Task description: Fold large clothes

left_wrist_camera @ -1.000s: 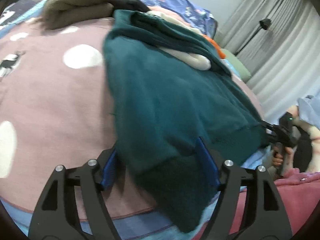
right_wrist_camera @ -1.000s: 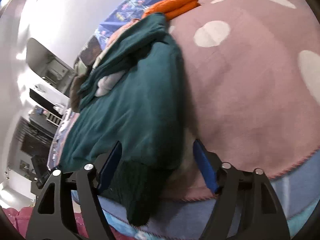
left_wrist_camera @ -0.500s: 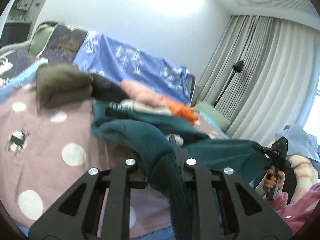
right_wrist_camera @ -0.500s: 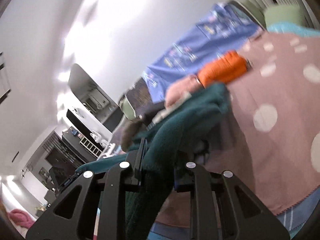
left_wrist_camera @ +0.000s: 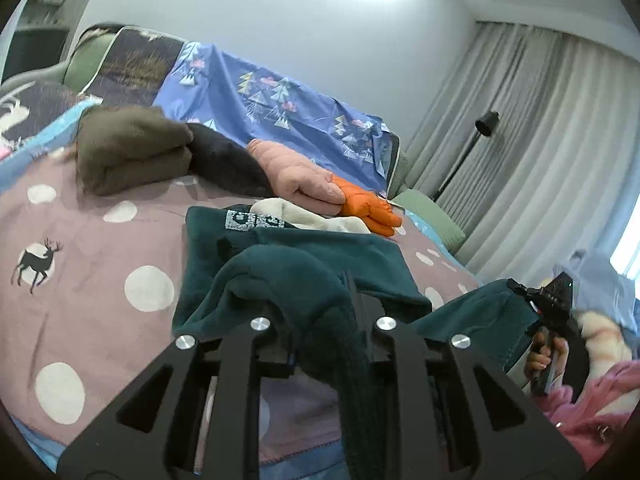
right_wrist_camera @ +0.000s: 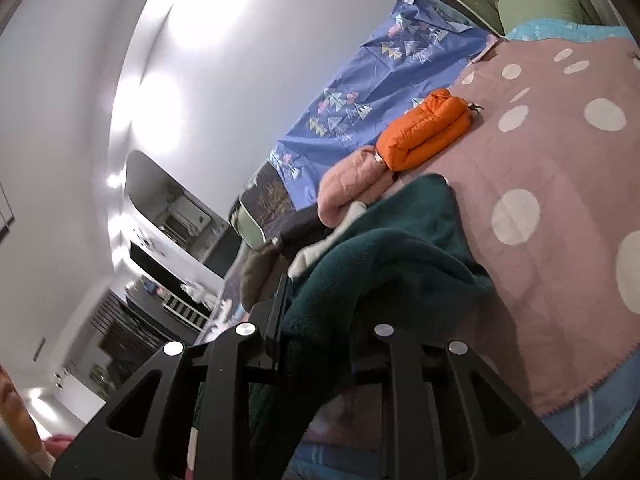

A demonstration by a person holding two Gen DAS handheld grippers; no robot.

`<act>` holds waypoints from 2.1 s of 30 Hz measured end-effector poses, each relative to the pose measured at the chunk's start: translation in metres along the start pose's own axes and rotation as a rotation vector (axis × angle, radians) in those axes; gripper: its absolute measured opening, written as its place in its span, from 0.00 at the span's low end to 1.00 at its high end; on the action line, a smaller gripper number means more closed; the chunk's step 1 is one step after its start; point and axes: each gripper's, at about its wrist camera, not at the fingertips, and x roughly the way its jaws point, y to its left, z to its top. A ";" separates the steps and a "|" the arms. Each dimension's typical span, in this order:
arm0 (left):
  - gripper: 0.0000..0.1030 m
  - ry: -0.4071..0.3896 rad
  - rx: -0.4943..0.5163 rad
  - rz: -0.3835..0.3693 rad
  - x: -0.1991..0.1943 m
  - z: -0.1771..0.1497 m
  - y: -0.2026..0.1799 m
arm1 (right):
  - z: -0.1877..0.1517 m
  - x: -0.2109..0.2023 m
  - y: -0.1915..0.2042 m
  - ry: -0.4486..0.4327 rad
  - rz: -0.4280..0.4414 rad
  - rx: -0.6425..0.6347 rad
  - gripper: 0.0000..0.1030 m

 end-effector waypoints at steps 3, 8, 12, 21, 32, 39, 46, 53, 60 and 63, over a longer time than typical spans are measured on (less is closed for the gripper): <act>0.21 -0.011 -0.012 0.008 0.016 0.010 0.007 | 0.013 0.021 0.004 -0.006 -0.028 -0.022 0.23; 0.20 -0.023 -0.046 0.020 0.050 0.037 0.024 | 0.038 0.056 0.001 -0.011 -0.065 -0.011 0.22; 0.20 -0.011 -0.078 0.041 0.095 0.063 0.049 | 0.057 0.096 -0.011 -0.023 -0.126 0.000 0.22; 0.21 0.126 -0.202 0.200 0.231 0.046 0.135 | 0.055 0.201 -0.092 0.094 -0.392 0.048 0.23; 0.59 0.062 -0.084 0.099 0.183 0.060 0.097 | 0.059 0.142 -0.029 0.048 -0.247 -0.137 0.79; 0.77 -0.044 0.033 0.185 0.138 0.063 0.071 | 0.047 0.124 -0.013 0.045 -0.275 -0.244 0.79; 0.76 0.009 0.133 0.256 0.153 0.061 0.065 | 0.041 0.150 -0.014 0.075 -0.377 -0.329 0.79; 0.76 0.117 0.169 0.270 0.215 0.090 0.088 | 0.079 0.220 -0.025 0.157 -0.530 -0.557 0.79; 0.74 0.303 0.090 0.207 0.301 0.110 0.130 | 0.098 0.280 -0.054 0.266 -0.468 -0.552 0.76; 0.24 0.319 0.045 0.133 0.312 0.108 0.133 | 0.103 0.287 -0.060 0.242 -0.513 -0.503 0.16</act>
